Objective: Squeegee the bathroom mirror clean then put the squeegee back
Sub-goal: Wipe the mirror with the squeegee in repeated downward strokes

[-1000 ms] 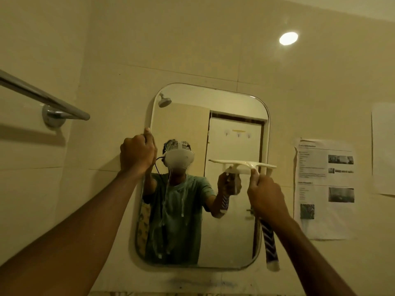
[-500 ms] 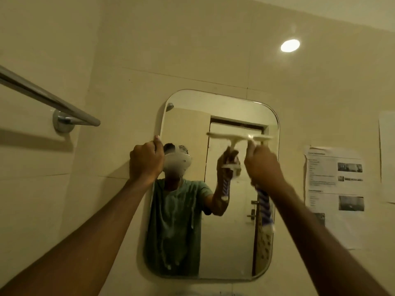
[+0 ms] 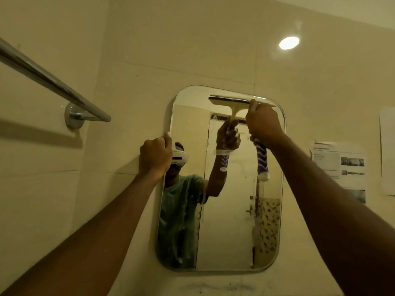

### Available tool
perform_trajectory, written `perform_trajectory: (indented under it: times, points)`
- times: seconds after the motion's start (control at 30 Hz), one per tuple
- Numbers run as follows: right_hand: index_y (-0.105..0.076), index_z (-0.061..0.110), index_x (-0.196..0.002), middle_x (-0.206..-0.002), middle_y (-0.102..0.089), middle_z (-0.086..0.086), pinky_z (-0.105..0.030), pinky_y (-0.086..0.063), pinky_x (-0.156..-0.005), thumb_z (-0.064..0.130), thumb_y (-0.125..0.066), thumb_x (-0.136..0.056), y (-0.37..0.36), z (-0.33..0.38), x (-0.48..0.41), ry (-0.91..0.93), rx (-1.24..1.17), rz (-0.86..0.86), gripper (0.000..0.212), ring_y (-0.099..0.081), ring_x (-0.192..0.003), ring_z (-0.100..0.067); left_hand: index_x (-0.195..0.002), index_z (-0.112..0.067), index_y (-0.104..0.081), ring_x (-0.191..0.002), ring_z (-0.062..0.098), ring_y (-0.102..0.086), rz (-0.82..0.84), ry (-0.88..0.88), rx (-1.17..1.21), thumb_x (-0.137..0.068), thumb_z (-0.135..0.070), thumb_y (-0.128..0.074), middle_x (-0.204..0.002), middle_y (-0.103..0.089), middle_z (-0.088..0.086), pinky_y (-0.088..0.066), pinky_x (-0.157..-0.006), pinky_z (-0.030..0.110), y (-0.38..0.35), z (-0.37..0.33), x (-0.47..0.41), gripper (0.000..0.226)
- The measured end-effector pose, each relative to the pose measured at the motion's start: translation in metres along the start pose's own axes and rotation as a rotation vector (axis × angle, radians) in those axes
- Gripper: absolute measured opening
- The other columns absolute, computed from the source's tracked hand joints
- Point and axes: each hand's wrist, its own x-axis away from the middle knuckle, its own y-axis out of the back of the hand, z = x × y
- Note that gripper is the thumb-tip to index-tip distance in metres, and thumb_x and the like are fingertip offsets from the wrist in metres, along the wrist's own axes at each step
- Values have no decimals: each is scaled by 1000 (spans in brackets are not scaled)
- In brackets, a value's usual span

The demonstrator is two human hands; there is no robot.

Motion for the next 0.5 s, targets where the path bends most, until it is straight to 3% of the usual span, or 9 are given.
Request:
perform_trajectory:
  times: [0.13, 0.27, 0.37, 0.5]
  points:
    - [-53, 14, -71, -53, -55, -1, -19, -42, -32, 40, -28, -103, -23, -39, 53, -51, -10, 48, 48, -50, -32, -6, -68, -1, -63, -47, 20, -54, -8, -2, 30, -101, -31, -31, -58, -63, 12, -34, -44, 17, -3, 2, 0, 56]
    - [-52, 20, -70, -52, -55, 4, -14, -38, -35, 42, -27, -102, -34, -72, 120, -57, 23, 61, 46, -52, -33, 1, -65, 0, -62, -47, 19, -50, -22, 6, 34, -101, -31, -31, -59, -64, 15, -37, -51, 22, -2, 1, 1, 57]
    - [-52, 21, -70, -53, -52, 4, -8, -32, -31, 39, -29, -103, -29, -82, 138, -79, 48, 109, 44, -50, -32, 1, -65, 1, -62, -50, 26, -58, -2, 11, 56, -101, -32, -31, -59, -63, 16, -43, -53, 25, 2, -1, 2, 57]
    - [-53, 14, -69, -56, -51, -1, -12, -36, -31, 40, -33, -102, 1, -80, 95, -130, -31, 36, 47, -44, -32, -2, -63, -2, -59, -44, 15, -45, 7, 24, 66, -101, -31, -32, -53, -53, 8, -30, -44, 20, 5, -1, 6, 56]
